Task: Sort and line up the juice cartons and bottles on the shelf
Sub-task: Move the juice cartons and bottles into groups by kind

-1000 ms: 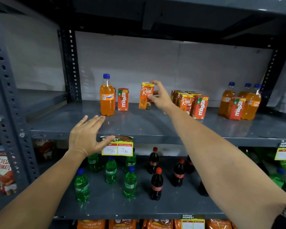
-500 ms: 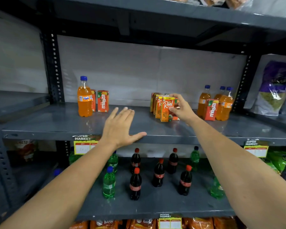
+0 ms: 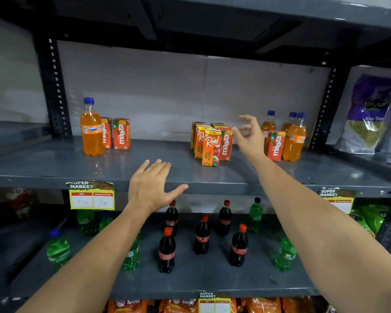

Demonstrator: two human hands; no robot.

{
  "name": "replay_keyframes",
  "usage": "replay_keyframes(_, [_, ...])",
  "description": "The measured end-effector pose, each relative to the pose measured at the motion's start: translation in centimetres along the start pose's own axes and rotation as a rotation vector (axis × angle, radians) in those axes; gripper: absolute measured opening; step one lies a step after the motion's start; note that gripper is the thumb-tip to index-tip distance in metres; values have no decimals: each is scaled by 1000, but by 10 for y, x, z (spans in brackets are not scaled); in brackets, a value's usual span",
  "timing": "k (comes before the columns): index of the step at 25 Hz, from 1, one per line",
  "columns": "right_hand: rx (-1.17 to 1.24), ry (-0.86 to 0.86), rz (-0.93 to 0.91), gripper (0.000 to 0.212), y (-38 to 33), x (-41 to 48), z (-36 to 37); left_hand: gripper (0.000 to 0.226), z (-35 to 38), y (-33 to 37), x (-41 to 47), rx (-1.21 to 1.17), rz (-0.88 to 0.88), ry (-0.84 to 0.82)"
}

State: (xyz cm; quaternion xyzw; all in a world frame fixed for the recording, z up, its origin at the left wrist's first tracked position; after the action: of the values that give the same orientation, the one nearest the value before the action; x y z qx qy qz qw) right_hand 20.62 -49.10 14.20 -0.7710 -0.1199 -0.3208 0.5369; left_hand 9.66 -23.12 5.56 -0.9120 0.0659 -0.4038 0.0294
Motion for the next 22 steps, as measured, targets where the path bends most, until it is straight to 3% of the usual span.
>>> replay_keyframes(3, [-162, -153, 64, 49, 22, 12, 11, 89, 0, -1, 1, -4, 2, 38])
replay_keyframes(6, [-168, -372, 98, 52, 33, 9, 34, 85, -1, -1, 1, -13, 6, 89])
replay_keyframes(11, [-59, -402, 161, 40, 27, 12, 36, 82, -4, -1, 1, -10, -12, 96])
replay_keyframes(16, [44, -468, 182, 34, 20, -4, 12, 84, -4, -2, -1, -30, -39, -3])
replay_keyframes(22, [104, -653, 130, 32, -20, -27, 22, 89, -20, -20, 0, -86, 22, -7])
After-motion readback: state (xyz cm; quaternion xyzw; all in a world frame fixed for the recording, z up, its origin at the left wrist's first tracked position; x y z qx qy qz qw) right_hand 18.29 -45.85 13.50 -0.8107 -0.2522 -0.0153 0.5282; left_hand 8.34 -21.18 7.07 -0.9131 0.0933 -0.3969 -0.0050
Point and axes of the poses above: each hand's wrist, its own x-axis towards the middle knuckle, its own z-axis out of the palm, y = z × x, the point moved 9 cm from there along x, towards the middle knuckle, and after that the axes turned 1 degree about -y, right-handed, at the moved point
